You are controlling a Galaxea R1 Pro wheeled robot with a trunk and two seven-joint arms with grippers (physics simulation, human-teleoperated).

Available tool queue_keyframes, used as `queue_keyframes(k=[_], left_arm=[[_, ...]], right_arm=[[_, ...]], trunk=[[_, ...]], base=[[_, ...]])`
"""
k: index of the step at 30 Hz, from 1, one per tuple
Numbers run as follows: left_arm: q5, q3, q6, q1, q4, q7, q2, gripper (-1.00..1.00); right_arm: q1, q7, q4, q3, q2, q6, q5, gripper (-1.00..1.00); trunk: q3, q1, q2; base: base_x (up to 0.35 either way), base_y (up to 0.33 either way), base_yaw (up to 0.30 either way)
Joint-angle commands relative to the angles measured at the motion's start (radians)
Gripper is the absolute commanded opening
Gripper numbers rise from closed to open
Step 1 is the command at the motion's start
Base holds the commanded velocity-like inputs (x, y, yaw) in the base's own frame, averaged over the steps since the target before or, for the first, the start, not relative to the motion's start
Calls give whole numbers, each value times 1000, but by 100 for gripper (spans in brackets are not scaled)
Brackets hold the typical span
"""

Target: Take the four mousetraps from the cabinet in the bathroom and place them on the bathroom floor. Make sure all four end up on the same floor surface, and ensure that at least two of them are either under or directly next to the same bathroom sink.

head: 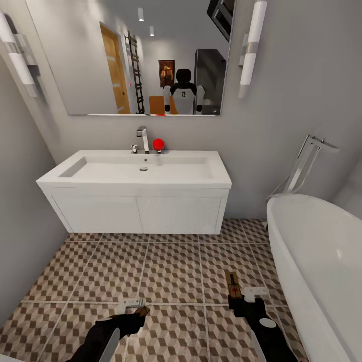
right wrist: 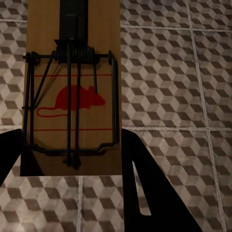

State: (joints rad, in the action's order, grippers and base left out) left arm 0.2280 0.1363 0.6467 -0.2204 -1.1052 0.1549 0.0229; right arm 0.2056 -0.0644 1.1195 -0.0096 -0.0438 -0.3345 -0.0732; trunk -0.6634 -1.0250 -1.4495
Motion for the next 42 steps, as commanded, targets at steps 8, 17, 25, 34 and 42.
queue_keyframes(k=[8, 17, 25, 34, 42], left_arm=[[10, 6, 6, 0, -6, 11, 2, -100], [2, 3, -40, -100, 183, 65, 33, -100], [9, 3, -47, -360, 433, 146, 48, -100], [16, 3, -286, -391, 656, 112, 51, -100], [13, 4, -370, -392, 720, 7, 47, -100]], right_arm=[[1, 7, 47, 1, 4, -6, -4, -100], [61, -14, 23, -1, 3, -58, -4, -100], [228, -20, -94, -1, 4, -89, -4, -100], [329, -10, -250, -1, 7, -83, -2, -100], [333, -7, -256, 2, 2, -82, -2, -100]], trunk=[[-1, 0, -1], [-1, 0, -1], [-1, 0, -1], [-1, 0, -1], [-1, 0, -1]], base=[[0, 0, 0], [0, 0, 0], [0, 0, 0], [0, 0, 0], [0, 0, 0]])
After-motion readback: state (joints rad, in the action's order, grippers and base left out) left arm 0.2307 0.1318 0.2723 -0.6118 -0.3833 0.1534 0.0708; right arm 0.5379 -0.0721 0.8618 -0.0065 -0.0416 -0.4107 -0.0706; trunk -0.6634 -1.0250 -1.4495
